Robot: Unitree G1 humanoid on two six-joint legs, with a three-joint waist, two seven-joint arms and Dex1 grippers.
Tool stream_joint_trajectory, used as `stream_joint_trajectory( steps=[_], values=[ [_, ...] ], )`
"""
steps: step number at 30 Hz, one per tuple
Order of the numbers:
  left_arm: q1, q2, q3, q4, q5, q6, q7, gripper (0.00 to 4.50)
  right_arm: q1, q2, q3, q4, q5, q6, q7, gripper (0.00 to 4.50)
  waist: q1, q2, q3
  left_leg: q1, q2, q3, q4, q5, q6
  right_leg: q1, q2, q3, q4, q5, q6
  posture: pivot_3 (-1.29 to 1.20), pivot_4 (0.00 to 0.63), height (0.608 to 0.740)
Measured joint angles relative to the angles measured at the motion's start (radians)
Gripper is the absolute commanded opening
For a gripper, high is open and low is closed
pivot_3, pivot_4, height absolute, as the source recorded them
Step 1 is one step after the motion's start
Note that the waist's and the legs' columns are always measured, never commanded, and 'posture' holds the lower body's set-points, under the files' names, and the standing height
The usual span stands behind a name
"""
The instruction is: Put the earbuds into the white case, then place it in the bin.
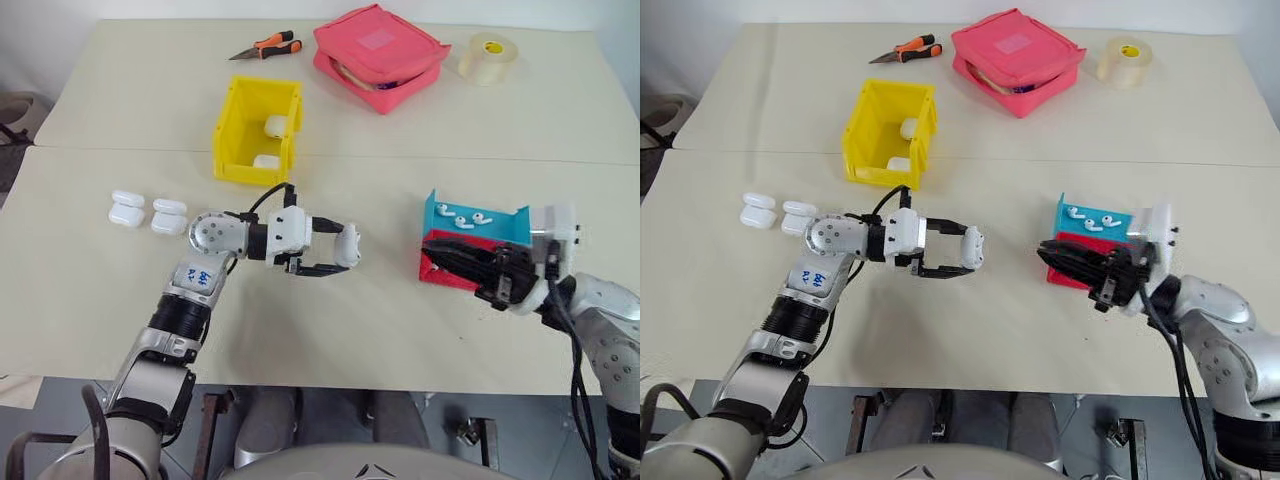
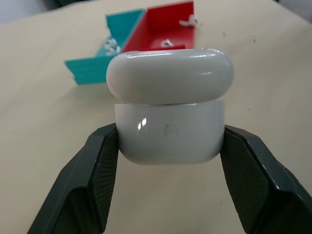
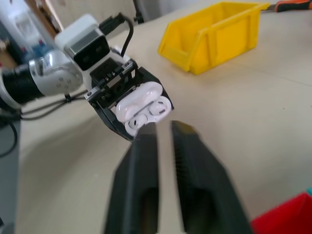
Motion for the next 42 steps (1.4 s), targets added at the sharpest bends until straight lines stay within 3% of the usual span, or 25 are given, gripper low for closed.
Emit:
stream_joint_trajectory(
  steps=[7,16,24,32,38,42],
  values=[
    [-0.007,-0.032,-0.058,-0.082,0.023,0.078,0.019,2.76,-0.161,0.033,0.140,-0.053,-0.025,0.091,-0.093,0.04,-0.001,0.000,0.000,0.000,0.000,-0.001,0.000,0.000,0.000,0.000,0.000,0.000,0.000,0.000,0.000,0.00,0.150,0.740],
    [-0.005,-0.037,-0.067,-0.085,0.024,0.083,0.045,2.76,-0.163,0.039,0.186,-0.064,-0.035,0.144,-0.103,0.04,0.000,0.000,0.000,-0.001,0.000,-0.001,0.000,0.000,0.000,-0.001,0.000,0.000,0.000,0.000,0.000,0.00,0.150,0.740],
    [0.035,-0.029,-0.013,-0.089,-0.021,0.033,0.053,2.76,0.033,0.003,0.041,-0.008,-0.058,0.056,-0.024,0.04,0.000,0.000,0.000,-0.001,0.000,0.000,0.000,0.000,0.000,0.000,0.000,-0.001,0.000,0.000,0.000,0.00,0.150,0.740],
    [0.132,0.005,0.059,-0.148,-0.092,0.050,0.071,2.76,0.198,0.051,-0.117,0.015,-0.089,-0.130,0.032,0.04,-0.004,0.000,0.000,0.001,0.001,0.001,-0.001,0.000,0.000,0.000,0.000,0.001,0.001,0.000,0.000,0.00,0.150,0.740],
    [0.131,0.028,0.031,-0.155,-0.084,0.058,0.044,2.76,0.080,0.056,-0.058,-0.035,-0.073,-0.106,0.015,0.04,-0.003,0.000,0.000,0.002,0.001,0.001,-0.001,0.000,0.000,0.001,0.000,0.001,0.000,0.000,0.000,0.00,0.150,0.740],
    [0.088,0.032,-0.030,-0.142,-0.031,0.059,0.022,2.76,-0.068,0.038,0.075,-0.057,-0.073,-0.005,-0.013,0.04,0.001,0.000,0.000,0.001,0.000,0.000,-0.001,0.000,0.000,0.001,0.000,0.001,0.000,0.000,0.000,0.00,0.150,0.740]
  ],
)
